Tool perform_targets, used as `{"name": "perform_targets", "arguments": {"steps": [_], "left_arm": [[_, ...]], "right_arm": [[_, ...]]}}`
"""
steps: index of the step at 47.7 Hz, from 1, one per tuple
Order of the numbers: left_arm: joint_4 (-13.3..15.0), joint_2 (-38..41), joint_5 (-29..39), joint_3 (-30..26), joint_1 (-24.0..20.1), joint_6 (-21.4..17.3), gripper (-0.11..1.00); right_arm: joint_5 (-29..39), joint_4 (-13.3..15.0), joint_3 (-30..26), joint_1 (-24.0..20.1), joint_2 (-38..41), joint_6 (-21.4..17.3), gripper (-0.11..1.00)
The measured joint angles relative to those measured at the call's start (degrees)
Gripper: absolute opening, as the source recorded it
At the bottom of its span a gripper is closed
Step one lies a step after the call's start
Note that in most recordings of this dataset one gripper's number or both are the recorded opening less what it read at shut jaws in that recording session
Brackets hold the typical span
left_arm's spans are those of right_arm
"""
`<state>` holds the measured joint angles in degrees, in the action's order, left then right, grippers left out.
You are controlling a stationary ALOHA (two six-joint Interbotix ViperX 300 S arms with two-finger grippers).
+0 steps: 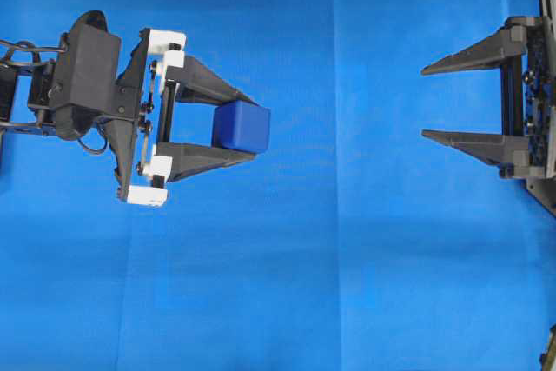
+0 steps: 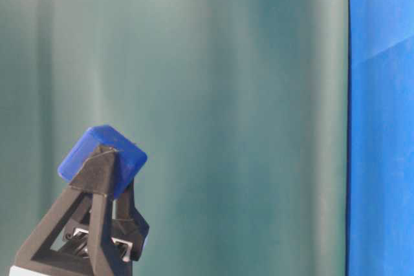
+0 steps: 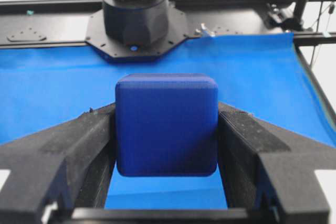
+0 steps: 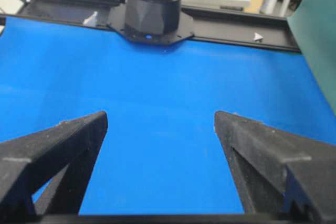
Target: Handover the blue block to the right arm after grasping it with the left arm, then place it in the designated position.
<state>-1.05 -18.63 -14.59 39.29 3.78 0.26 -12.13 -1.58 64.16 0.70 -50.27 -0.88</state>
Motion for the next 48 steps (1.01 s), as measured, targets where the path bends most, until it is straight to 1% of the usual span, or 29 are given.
{"name": "perform_targets", "arguments": {"steps": [12, 20, 24, 48], "left_arm": [[0.00, 0.00, 0.00, 0.09, -0.09, 0.00, 0.49], [0.00, 0.00, 0.00, 0.09, -0.26, 0.18, 0.49], [0.00, 0.00, -0.09, 0.09, -0.35, 0.18, 0.49], [0.00, 0.00, 0.00, 0.09, -0.44, 0.44, 0.49]], "right_arm": [[-0.09, 0.00, 0.00, 0.00, 0.00, -0.09, 0.96], [-0.35, 1.49, 0.00, 0.00, 0.00, 0.62, 0.96], [-0.44, 1.76, 0.00, 0.00, 0.00, 0.62, 0.96], [-0.62, 1.85, 0.00, 0.00, 0.09, 0.62, 0.96]]}}
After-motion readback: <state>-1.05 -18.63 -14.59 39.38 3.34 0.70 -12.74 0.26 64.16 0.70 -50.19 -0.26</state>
